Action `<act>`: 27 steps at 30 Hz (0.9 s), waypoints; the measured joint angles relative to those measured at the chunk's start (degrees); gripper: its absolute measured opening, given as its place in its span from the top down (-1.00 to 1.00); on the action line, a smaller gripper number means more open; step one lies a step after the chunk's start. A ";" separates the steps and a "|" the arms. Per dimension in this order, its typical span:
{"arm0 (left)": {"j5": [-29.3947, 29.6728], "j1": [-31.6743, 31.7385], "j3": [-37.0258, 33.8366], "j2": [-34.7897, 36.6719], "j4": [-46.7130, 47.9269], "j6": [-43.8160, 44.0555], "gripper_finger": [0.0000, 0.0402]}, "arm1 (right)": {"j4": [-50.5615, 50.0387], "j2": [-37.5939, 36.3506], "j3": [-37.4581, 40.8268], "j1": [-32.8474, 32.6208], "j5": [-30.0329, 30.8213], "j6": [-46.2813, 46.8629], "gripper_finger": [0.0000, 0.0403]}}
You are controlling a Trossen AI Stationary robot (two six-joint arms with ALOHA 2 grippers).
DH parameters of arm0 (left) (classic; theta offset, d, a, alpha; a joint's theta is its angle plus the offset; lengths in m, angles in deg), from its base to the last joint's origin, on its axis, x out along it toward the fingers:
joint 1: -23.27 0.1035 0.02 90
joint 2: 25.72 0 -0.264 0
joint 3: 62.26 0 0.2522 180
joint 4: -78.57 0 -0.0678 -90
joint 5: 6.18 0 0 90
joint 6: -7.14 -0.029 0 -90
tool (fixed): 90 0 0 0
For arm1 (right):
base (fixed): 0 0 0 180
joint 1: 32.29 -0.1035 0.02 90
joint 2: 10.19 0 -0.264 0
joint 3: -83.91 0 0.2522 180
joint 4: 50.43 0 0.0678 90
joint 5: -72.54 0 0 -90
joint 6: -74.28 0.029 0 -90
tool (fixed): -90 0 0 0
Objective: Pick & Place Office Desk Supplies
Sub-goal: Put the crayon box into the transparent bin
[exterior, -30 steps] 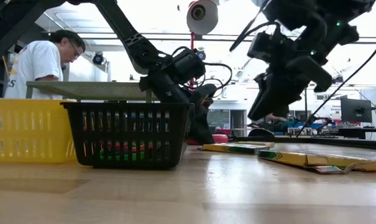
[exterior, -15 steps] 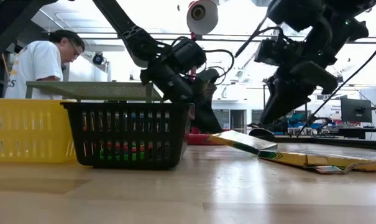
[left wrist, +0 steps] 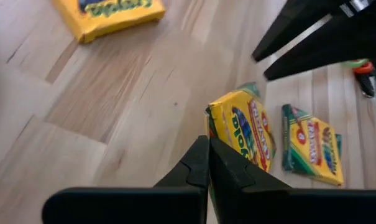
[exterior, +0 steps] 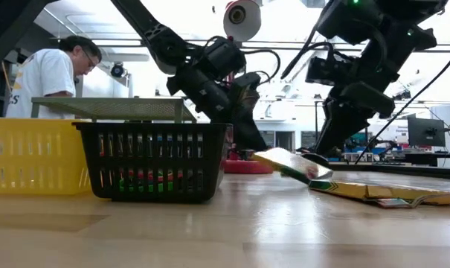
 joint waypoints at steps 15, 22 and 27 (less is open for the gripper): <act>0.77 -1.07 0.01 2.33 3.75 -8.99 1.00 | 0.95 -4.01 0.00 1.59 -4.35 -2.43 0.65; 1.61 -1.83 0.01 3.63 4.03 -10.94 1.00 | 1.58 -8.95 0.00 1.63 -6.55 -2.66 0.65; 2.72 -2.70 -0.02 5.28 4.66 -13.41 1.00 | 1.85 -9.80 0.00 1.61 -6.66 -2.68 0.64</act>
